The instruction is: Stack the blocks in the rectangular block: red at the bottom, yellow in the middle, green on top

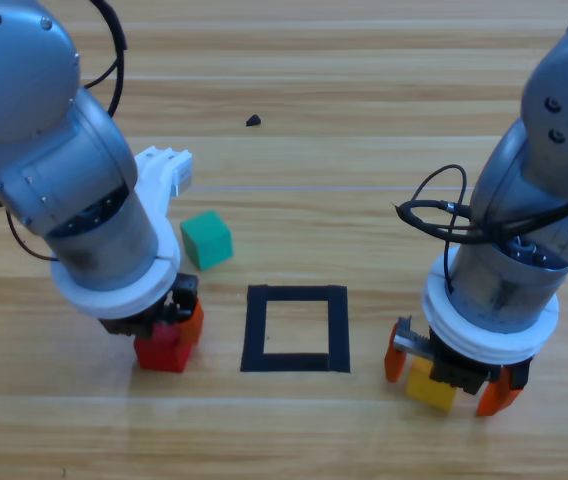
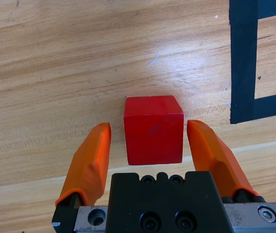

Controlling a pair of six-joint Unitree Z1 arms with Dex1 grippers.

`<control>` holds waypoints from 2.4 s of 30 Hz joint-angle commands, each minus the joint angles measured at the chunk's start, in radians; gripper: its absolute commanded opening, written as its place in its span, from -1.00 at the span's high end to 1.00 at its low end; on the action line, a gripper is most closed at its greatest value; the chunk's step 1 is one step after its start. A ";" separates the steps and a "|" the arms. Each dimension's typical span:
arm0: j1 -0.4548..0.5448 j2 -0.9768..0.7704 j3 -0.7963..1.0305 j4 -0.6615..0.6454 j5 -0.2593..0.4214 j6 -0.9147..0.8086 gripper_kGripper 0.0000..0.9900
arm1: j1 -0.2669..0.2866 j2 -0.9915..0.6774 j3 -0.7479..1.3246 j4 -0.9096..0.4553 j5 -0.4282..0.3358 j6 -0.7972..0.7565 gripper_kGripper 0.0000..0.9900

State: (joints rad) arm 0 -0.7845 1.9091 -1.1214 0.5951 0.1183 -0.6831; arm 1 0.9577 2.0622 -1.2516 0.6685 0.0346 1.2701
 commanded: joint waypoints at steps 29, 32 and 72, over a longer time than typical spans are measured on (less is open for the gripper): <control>-0.015 0.122 -0.317 0.259 -0.037 -0.010 0.54 | -0.040 0.111 -0.410 0.425 -0.021 -0.316 0.97; -0.048 0.159 -0.402 0.310 -0.040 -0.064 0.54 | -0.068 0.069 -0.354 0.428 -0.024 -0.337 0.97; -0.196 0.354 -0.581 0.330 -0.009 -0.253 0.54 | -0.151 -0.189 -0.121 0.356 -0.059 -0.387 0.96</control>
State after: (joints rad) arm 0 -0.9606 2.2004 -1.6945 0.9200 0.0965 -0.9197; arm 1 0.8395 1.9341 -1.3958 1.0502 -0.0164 0.8965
